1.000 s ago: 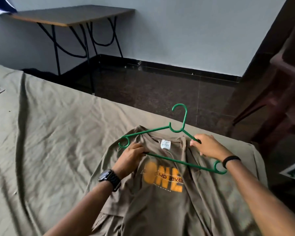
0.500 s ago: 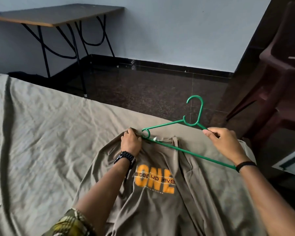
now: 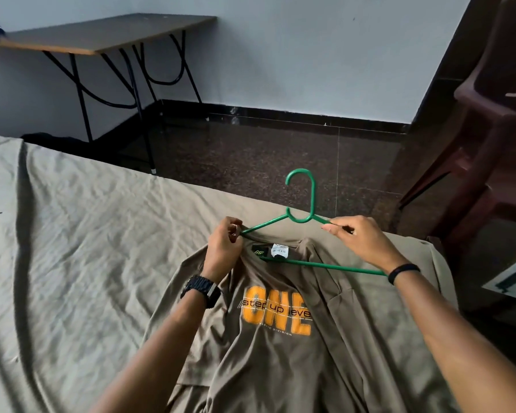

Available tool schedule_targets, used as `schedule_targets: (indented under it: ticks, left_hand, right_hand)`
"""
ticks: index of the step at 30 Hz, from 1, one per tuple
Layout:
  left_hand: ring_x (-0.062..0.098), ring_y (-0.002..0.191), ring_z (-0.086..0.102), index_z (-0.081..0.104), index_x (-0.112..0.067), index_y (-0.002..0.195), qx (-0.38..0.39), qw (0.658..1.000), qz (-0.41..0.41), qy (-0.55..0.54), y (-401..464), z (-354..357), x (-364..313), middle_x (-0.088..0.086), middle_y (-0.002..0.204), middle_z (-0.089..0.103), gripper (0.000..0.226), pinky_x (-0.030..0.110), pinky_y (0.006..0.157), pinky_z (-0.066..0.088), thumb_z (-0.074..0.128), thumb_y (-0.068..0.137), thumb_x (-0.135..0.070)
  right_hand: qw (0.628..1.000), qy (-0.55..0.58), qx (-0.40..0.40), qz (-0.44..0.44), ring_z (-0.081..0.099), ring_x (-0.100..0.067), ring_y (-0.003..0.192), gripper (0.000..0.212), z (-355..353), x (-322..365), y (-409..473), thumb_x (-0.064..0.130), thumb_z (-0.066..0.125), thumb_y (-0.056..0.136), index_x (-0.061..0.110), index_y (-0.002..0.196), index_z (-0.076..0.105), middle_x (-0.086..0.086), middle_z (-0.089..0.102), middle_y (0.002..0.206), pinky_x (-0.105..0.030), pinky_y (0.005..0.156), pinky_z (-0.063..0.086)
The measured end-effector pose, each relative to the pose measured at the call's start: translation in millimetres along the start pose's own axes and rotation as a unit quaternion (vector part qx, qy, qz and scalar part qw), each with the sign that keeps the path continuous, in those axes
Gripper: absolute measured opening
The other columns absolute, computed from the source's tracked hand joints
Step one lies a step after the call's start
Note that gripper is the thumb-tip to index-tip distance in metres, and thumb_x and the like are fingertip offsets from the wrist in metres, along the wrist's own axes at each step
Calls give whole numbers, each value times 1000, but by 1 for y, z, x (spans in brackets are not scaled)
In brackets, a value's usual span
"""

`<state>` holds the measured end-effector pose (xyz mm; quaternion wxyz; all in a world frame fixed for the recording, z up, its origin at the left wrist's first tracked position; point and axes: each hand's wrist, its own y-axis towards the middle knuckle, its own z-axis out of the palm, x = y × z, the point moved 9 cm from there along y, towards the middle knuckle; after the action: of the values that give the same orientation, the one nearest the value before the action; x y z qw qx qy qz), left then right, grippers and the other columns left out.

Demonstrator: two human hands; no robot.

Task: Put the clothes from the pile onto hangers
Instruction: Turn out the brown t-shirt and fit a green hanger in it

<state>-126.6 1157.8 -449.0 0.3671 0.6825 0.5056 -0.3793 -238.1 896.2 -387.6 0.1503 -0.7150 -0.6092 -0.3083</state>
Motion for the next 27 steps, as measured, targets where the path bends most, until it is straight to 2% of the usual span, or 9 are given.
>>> schedule_targets:
  ticks: [3, 9, 11, 14, 16, 19, 21, 23, 27]
  left_hand:
    - [11, 85, 60, 63, -16, 106, 23, 998, 55, 35, 2, -14, -9, -4, 95, 64, 27, 25, 78, 50, 56, 86, 1]
    - [3, 79, 61, 55, -38, 106, 134, 985, 86, 64, 27, -58, 5, -1, 97, 62, 48, 22, 79, 50, 57, 86, 6]
    - [12, 85, 63, 60, -37, 103, 200, 973, 74, 91, 32, -59, 5, 1, 105, 65, 35, 23, 80, 52, 64, 88, -6]
    - [16, 79, 63, 63, -37, 85, 214, 958, 104, 158, 35, -50, -8, -3, 85, 69, 19, 31, 76, 50, 67, 88, -19]
    - [15, 72, 59, 59, -34, 76, 182, 963, 107, 166, 39, -47, -14, -4, 75, 64, 22, 35, 73, 48, 63, 90, -18]
    - [16, 75, 61, 58, -26, 74, 144, 977, 94, 129, 48, -50, -9, -10, 71, 65, 23, 41, 79, 49, 59, 91, -9]
    - [15, 71, 61, 58, -22, 78, 120, 987, 79, 75, 53, -55, -5, -10, 65, 67, 24, 39, 77, 49, 56, 91, -2]
    - [13, 63, 57, 61, -29, 85, 102, 991, 72, 49, 54, -57, -5, -7, 60, 64, 29, 33, 70, 45, 54, 92, -2]
    - [18, 65, 49, 67, -46, 90, 116, 990, 80, 20, 50, -53, -12, -2, 62, 51, 29, 34, 68, 40, 54, 94, -21]
  right_hand:
    - [999, 15, 33, -24, 66, -11, 79, 24, 25, 28, 12, 36, 62, 91, 19, 104, 74, 5, 73, 90, -33, 74, 51]
    - [996, 5, 84, -42, 45, -11, 57, 30, 66, 70, 28, 38, 56, 94, 12, 85, 69, 2, 52, 63, -31, 55, 33]
    - [995, 8, 87, -39, 41, -8, 53, 31, 70, 75, 33, 38, 56, 94, 11, 84, 68, 5, 47, 59, -30, 53, 30]
    - [995, 4, 90, -31, 40, -8, 50, 29, 73, 78, 41, 40, 59, 92, 14, 83, 68, 5, 47, 57, -30, 53, 31]
    - [997, 26, 55, -38, 46, -9, 57, 21, 68, 80, 45, 35, 62, 90, 16, 83, 67, 7, 51, 62, -30, 58, 37]
    - [986, 20, -120, -115, 52, -12, 82, 7, 37, 83, 35, 16, 61, 89, 11, 89, 66, 1, 58, 85, -24, 75, 42]
    - [972, -13, -164, -169, 54, -17, 78, 12, 29, 88, 15, 15, 52, 86, 10, 83, 63, -2, 60, 82, -30, 72, 45]
    - [976, -43, -74, -200, 59, -22, 75, 20, 52, 90, 0, 17, 47, 83, 10, 84, 66, -6, 66, 81, -37, 69, 50]
    - [969, -150, 178, -90, 52, -27, 117, 42, 125, 64, -10, 17, 42, 94, 23, 135, 50, -8, 55, 131, -36, 102, 42]
